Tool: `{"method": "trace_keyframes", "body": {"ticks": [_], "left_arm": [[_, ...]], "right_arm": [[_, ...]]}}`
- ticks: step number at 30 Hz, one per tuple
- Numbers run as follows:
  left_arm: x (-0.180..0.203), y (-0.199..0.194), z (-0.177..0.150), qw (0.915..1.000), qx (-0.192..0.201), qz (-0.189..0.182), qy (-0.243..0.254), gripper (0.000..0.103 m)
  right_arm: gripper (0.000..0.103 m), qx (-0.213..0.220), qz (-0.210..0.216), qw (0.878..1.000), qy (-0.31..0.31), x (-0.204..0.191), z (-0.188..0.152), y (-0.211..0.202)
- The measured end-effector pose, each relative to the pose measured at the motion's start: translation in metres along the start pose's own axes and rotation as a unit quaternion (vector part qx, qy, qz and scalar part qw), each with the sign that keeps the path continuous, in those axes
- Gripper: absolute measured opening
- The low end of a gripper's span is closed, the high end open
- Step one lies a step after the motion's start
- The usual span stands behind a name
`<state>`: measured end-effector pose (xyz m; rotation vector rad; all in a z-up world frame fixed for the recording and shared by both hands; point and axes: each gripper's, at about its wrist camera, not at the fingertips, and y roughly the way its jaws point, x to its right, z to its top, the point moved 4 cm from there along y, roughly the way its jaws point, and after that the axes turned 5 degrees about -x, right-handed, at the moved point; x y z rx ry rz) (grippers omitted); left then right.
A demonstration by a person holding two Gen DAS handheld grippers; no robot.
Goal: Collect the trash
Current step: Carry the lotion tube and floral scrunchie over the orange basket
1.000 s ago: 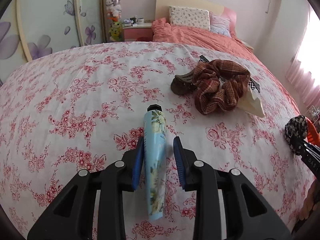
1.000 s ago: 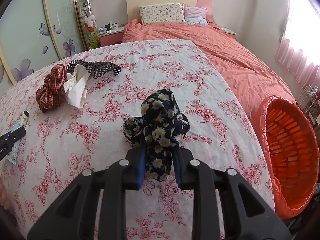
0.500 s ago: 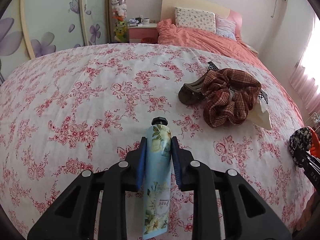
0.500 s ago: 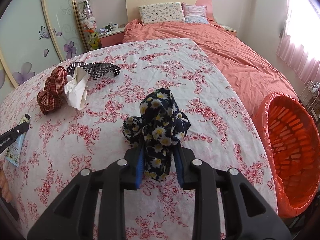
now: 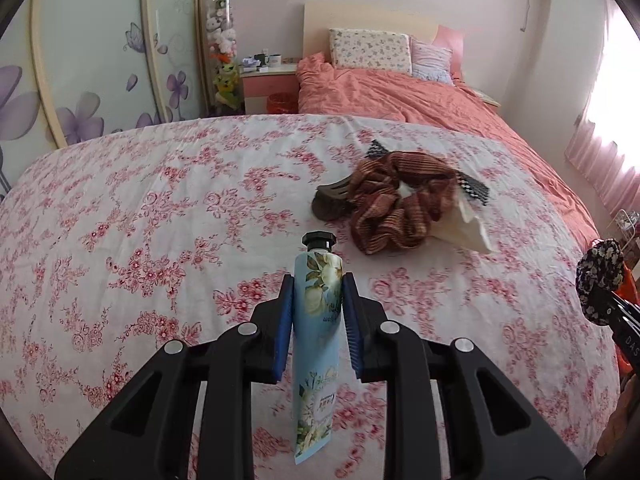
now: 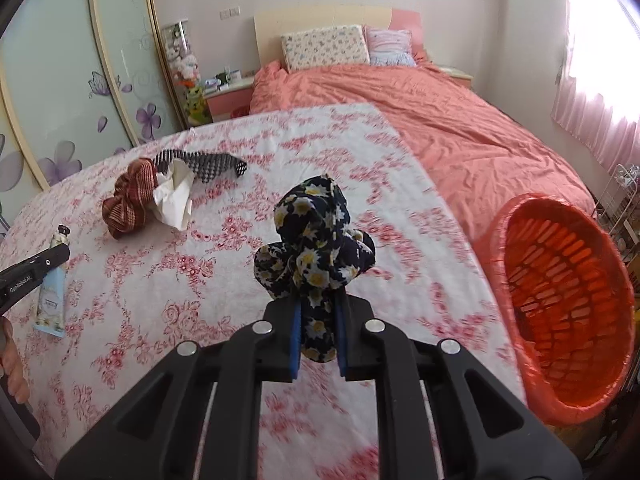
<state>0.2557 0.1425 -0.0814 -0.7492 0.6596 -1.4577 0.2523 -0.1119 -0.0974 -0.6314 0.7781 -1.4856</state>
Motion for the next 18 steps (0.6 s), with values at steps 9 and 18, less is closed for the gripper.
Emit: {"method": "trace_keyframes", "body": {"ticks": [9, 18], "left_arm": [[0.035, -0.02, -0.002, 0.9993, 0.006, -0.026, 0.026, 0.024], [0.099, -0.052, -0.004, 0.9944, 0.026, -0.074, 0.071, 0.024]], "right_arm": [[0.014, 0.015, -0.006, 1.0, 0.015, 0.024, -0.005, -0.03], [0.014, 0.052, -0.014, 0.997, 0.046, 0.066, -0.008, -0.077]]}}
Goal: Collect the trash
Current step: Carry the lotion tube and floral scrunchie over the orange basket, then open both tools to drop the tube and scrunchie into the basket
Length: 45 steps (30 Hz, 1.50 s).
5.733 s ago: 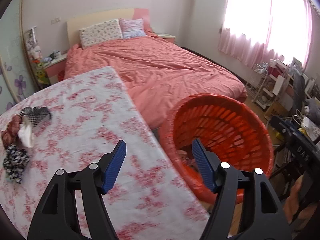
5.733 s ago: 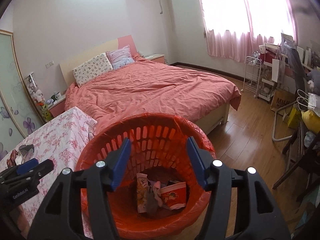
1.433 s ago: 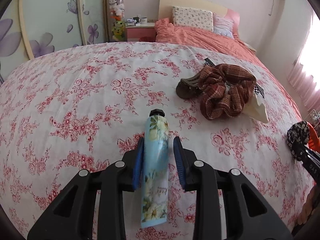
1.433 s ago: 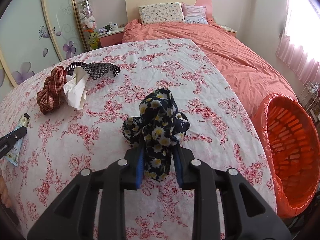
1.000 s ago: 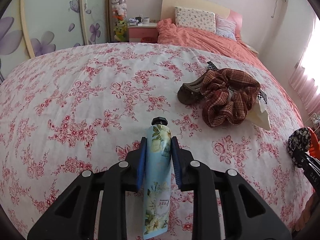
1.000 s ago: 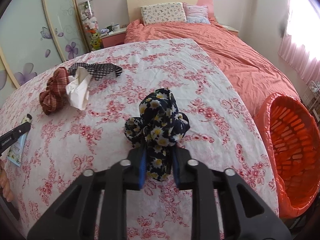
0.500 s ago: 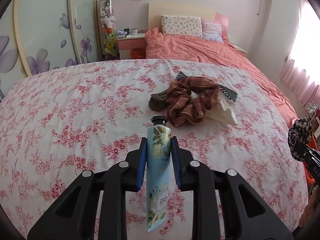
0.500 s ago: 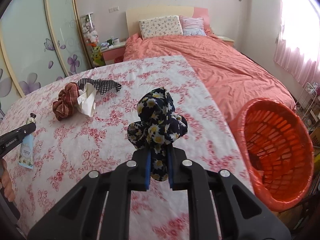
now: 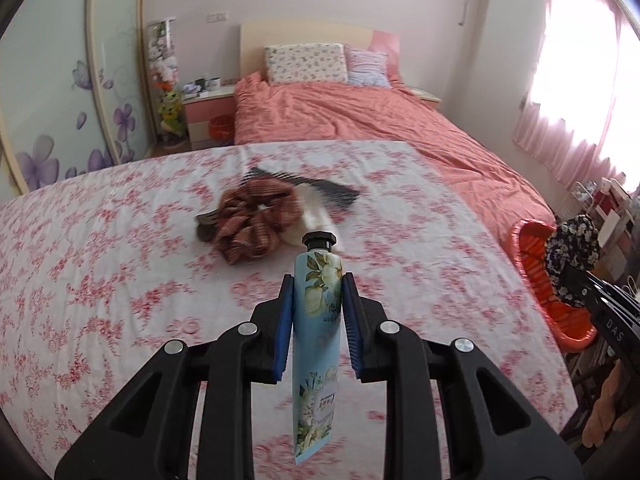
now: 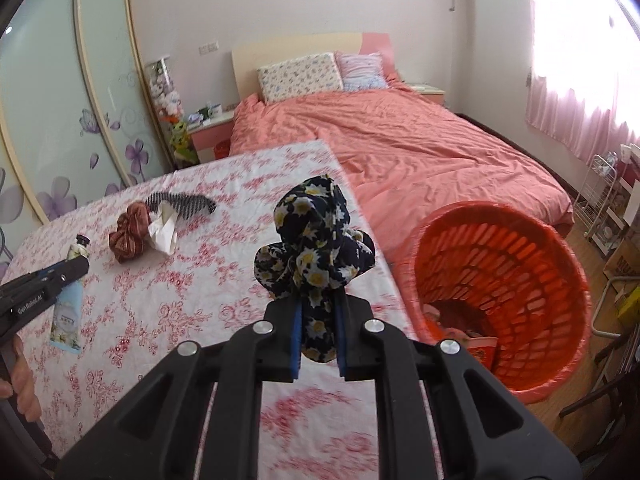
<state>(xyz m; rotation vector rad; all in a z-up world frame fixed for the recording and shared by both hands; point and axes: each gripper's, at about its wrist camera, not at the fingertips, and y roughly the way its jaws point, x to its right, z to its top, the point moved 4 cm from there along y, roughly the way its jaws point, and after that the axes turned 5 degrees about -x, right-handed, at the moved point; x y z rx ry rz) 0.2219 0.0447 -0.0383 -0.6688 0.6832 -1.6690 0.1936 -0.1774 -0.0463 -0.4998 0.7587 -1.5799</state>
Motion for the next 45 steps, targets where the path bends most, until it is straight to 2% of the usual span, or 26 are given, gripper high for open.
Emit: {"method": "trace_keyframes", "body": {"ticks": [8, 15, 23, 31, 34, 36, 37, 38, 45], "left_arm": [[0.075, -0.02, 0.007, 0.9968, 0.023, -0.055, 0.052, 0.024], [0.148, -0.026, 0.012, 0.9887, 0.036, -0.114, 0.091, 0.024], [0.228, 0.005, 0.018, 0.9776, 0.016, -0.173, 0.119, 0.024], [0.283, 0.035, 0.021, 0.9695, -0.005, -0.202, 0.139, 0.024], [0.298, 0.052, 0.02, 0.9687, -0.021, -0.203, 0.141, 0.025], [0.3, 0.061, 0.02, 0.9711, -0.027, -0.193, 0.137, 0.031], [0.299, 0.063, 0.02, 0.9721, -0.03, -0.19, 0.135, 0.045], [0.296, 0.065, 0.02, 0.9737, -0.031, -0.184, 0.13, 0.054], [0.263, 0.074, 0.016, 0.9847, -0.039, -0.127, 0.113, 0.058]], "right_arm": [[0.014, 0.028, -0.025, 0.998, 0.041, 0.056, 0.002, -0.033], [0.014, 0.039, -0.05, 0.995, 0.082, 0.111, 0.001, -0.044], [0.014, 0.033, -0.062, 0.991, 0.113, 0.161, -0.002, -0.032], [0.015, 0.021, -0.048, 0.989, 0.14, 0.202, 0.002, -0.003], [0.024, 0.019, -0.04, 0.989, 0.144, 0.213, 0.003, 0.008], [0.041, 0.02, -0.047, 0.988, 0.144, 0.217, 0.004, 0.014], [0.046, 0.02, -0.047, 0.988, 0.144, 0.22, 0.004, 0.017], [0.05, 0.019, -0.048, 0.988, 0.145, 0.222, 0.003, 0.02], [0.062, 0.011, -0.062, 0.987, 0.149, 0.225, -0.006, 0.025]]}}
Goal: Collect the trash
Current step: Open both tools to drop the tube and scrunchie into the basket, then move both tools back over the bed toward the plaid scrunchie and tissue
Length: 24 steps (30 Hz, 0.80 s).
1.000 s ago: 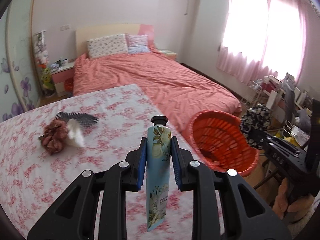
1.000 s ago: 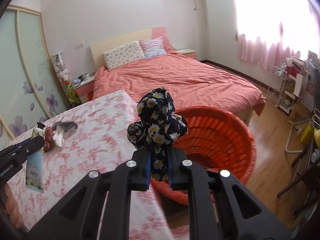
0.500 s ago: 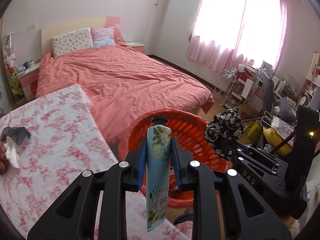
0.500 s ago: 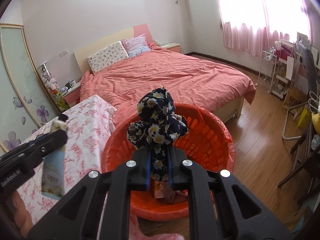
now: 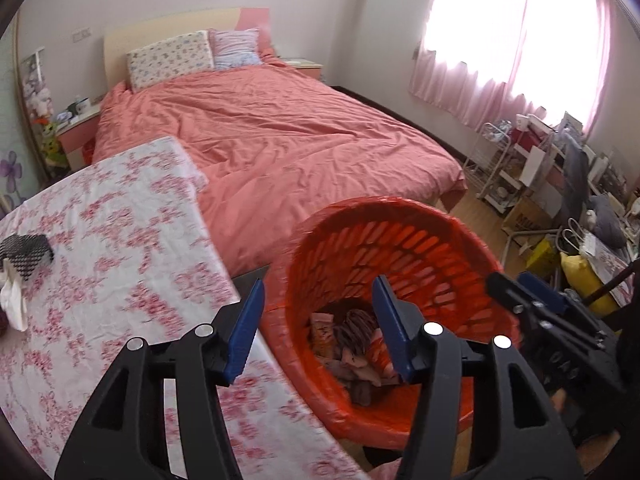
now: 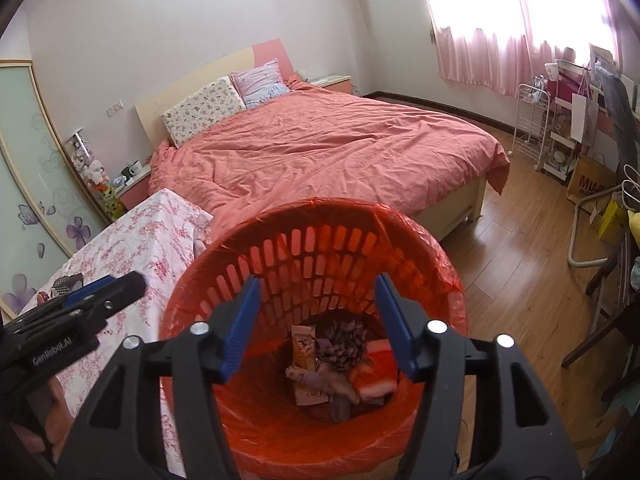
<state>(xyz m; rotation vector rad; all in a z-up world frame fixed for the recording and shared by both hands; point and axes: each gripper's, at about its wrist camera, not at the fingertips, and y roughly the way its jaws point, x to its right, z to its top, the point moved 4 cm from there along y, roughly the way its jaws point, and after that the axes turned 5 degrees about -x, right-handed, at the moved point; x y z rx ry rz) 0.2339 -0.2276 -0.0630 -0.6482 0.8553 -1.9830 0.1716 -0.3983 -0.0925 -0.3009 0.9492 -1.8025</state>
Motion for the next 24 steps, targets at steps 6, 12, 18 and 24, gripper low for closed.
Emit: {"method": "trace_keyframes", "body": {"ticks": [6, 12, 18, 24], "left_arm": [[-0.044, -0.019, -0.013, 0.9982, 0.002, 0.058, -0.015, 0.065], [-0.11, -0.043, -0.029, 0.9918, 0.009, 0.118, -0.048, 0.067], [-0.201, -0.061, -0.045, 0.9756, 0.01, 0.188, -0.113, 0.067], [-0.279, -0.072, -0.057, 0.9555, 0.022, 0.234, -0.178, 0.067]], "right_arm": [[0.068, 0.008, -0.004, 1.0, -0.022, -0.017, -0.003, -0.011], [0.069, -0.001, 0.007, 0.998, -0.056, -0.06, -0.014, -0.014], [0.069, -0.02, 0.017, 0.994, -0.106, -0.112, -0.031, -0.007], [0.069, -0.027, 0.023, 0.987, -0.157, -0.159, -0.045, 0.001]]}}
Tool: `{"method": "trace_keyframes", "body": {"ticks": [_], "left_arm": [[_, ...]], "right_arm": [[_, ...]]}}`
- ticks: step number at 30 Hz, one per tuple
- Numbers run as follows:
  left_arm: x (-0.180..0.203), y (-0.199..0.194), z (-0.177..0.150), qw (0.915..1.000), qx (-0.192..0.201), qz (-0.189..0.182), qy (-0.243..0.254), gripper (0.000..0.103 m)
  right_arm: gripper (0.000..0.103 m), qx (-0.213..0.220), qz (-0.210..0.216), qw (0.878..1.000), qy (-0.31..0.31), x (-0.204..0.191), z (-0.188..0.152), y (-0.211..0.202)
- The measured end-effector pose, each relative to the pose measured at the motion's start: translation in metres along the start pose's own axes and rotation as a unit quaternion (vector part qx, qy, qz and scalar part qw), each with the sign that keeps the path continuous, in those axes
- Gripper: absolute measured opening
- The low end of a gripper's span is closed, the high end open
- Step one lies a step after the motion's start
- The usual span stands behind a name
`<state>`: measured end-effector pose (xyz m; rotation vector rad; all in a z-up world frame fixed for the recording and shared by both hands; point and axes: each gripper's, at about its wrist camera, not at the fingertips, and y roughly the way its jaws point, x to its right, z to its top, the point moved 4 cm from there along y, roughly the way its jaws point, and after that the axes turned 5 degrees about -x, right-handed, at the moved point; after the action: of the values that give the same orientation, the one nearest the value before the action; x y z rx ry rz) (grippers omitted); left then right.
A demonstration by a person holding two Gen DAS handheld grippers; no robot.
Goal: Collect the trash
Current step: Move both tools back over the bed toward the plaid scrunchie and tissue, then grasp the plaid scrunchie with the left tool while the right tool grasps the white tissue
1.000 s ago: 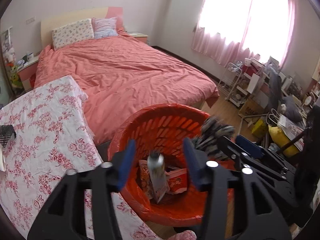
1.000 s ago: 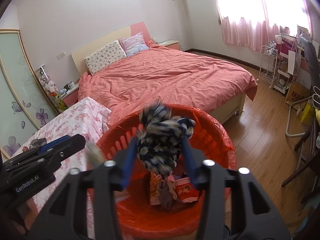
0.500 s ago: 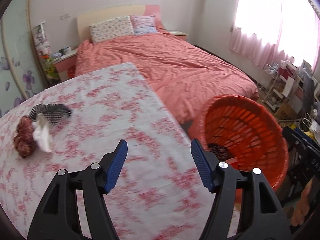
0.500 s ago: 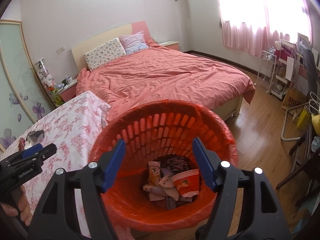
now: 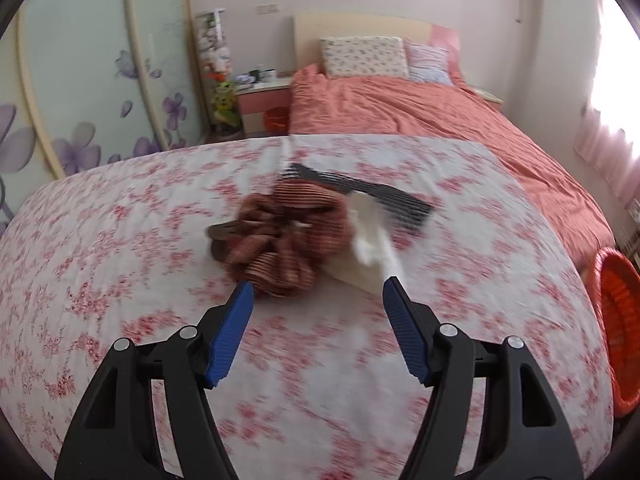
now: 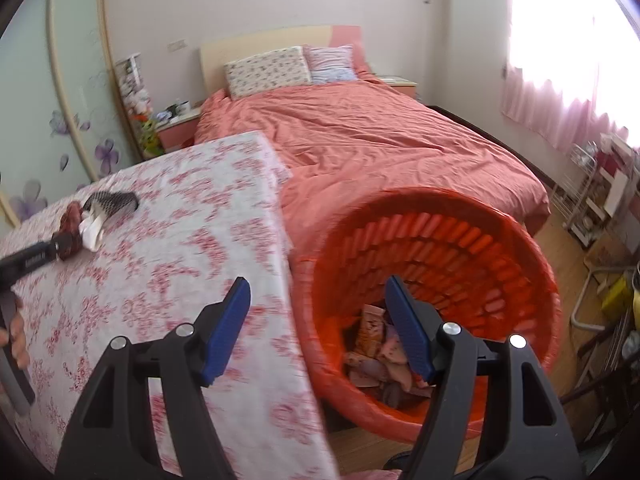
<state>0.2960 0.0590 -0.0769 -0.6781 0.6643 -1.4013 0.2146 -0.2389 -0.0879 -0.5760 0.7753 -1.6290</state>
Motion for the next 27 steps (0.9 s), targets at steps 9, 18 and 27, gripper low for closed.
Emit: {"method": "trace_keyframes", "body": {"ticks": [9, 18, 27], "left_arm": [[-0.003, 0.023, 0.014, 0.9991, -0.001, -0.038, -0.02, 0.06], [-0.009, 0.033, 0.019, 0.9986, -0.006, -0.05, -0.012, 0.016], [-0.051, -0.003, -0.027, 0.9971, -0.022, -0.072, 0.001, 0.016]], "right_arm": [[0.069, -0.02, 0.016, 0.999, -0.038, -0.042, 0.0, 0.017], [0.069, -0.026, 0.027, 0.998, -0.059, -0.069, 0.0, 0.02], [0.069, -0.032, 0.055, 0.994, -0.085, -0.113, 0.0, 0.026]]}}
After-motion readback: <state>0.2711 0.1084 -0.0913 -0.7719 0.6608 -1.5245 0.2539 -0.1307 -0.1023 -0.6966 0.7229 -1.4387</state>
